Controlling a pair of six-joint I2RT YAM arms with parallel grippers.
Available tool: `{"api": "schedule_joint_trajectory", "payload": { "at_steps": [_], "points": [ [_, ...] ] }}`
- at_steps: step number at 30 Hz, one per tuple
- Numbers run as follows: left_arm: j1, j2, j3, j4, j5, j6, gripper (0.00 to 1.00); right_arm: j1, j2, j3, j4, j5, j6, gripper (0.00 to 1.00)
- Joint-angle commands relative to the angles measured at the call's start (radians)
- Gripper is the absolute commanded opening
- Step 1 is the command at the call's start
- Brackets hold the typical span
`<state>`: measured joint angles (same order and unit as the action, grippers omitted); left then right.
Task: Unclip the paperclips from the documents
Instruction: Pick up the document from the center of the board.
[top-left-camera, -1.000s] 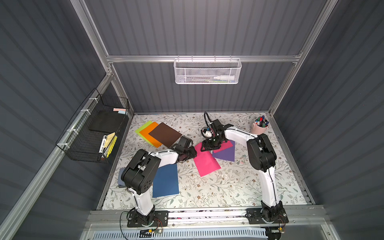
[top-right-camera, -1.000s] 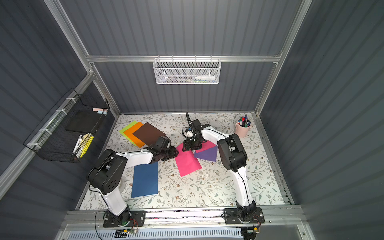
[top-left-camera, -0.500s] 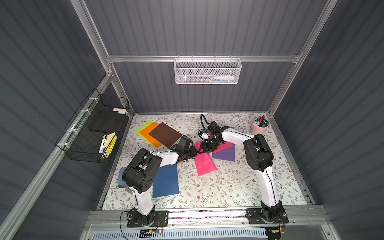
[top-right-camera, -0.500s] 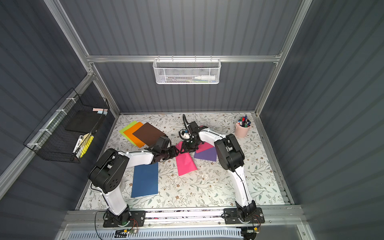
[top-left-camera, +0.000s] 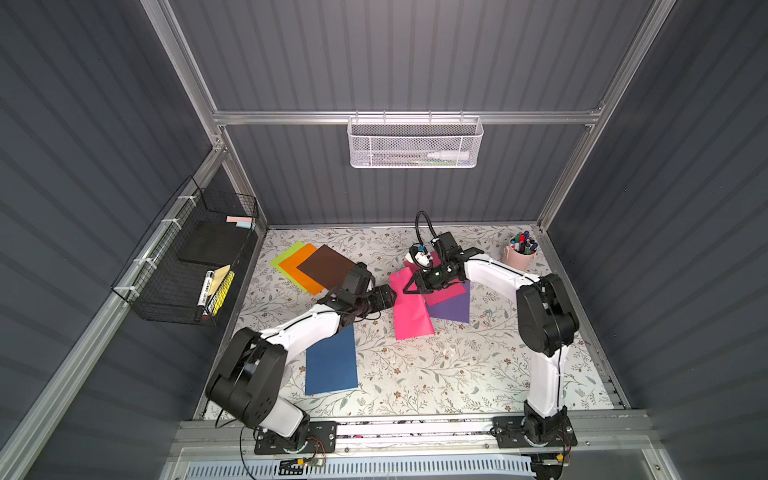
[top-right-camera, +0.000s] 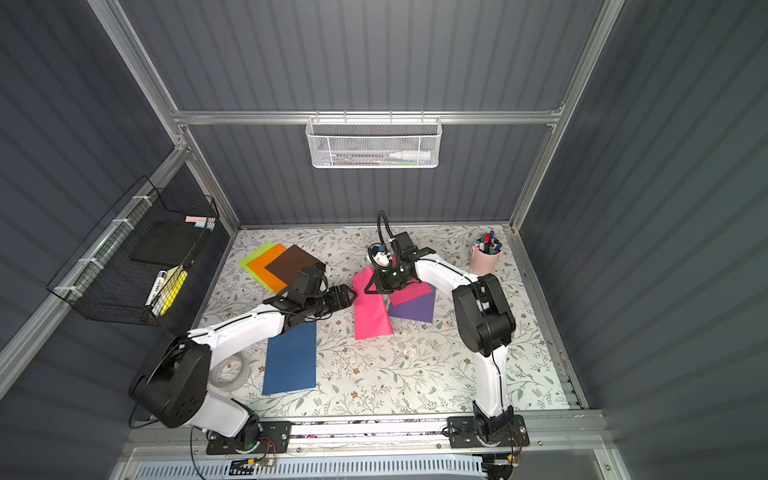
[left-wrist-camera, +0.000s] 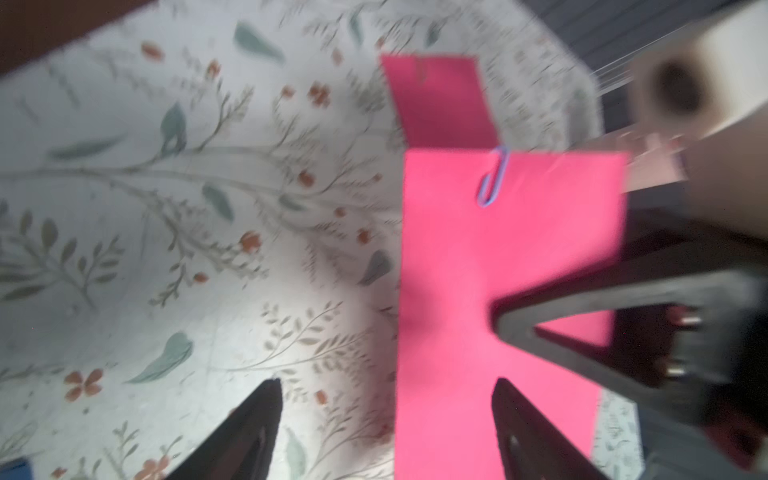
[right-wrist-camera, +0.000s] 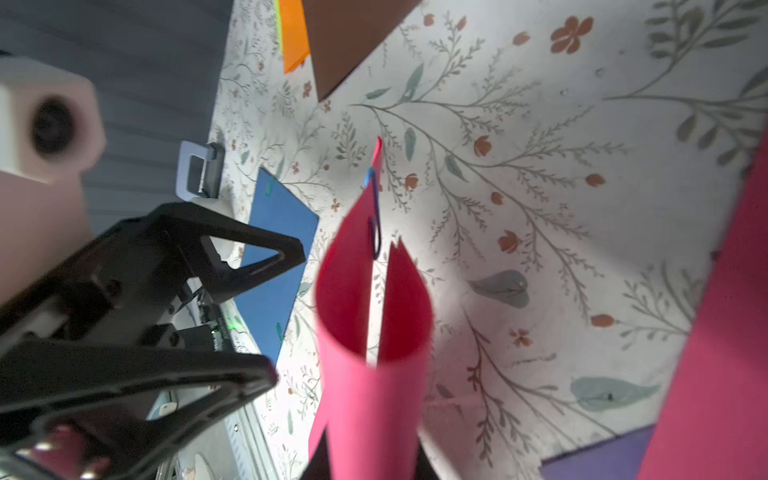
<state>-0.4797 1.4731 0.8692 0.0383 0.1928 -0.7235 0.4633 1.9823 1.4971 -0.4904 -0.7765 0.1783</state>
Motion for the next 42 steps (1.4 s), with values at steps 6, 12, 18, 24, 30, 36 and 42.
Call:
{"api": "schedule_joint_trajectory", "payload": {
  "at_steps": [6,12,18,24,30,36,42],
  "points": [
    [0.028,-0.049,-0.050,0.243,0.258,0.094,0.77,-0.023,-0.149,-0.138,0.091,-0.210,0.004,0.15],
    [0.054,-0.039,-0.083,0.324,0.332,0.060,0.64,-0.023,-0.226,-0.225,0.241,-0.285,0.102,0.16],
    [0.067,-0.056,-0.103,0.403,0.394,0.038,0.56,-0.017,-0.240,-0.258,0.306,-0.320,0.142,0.16],
    [0.069,-0.043,-0.099,0.462,0.460,0.031,0.44,-0.005,-0.232,-0.261,0.320,-0.321,0.148,0.16],
    [0.069,-0.037,-0.089,0.447,0.487,0.043,0.26,-0.003,-0.232,-0.258,0.336,-0.306,0.157,0.18],
    [0.069,-0.056,-0.083,0.403,0.466,0.059,0.18,-0.004,-0.221,-0.256,0.325,-0.289,0.154,0.20],
    [0.069,-0.068,-0.071,0.362,0.451,0.090,0.04,-0.004,-0.228,-0.254,0.292,-0.270,0.132,0.33]
  ]
}}
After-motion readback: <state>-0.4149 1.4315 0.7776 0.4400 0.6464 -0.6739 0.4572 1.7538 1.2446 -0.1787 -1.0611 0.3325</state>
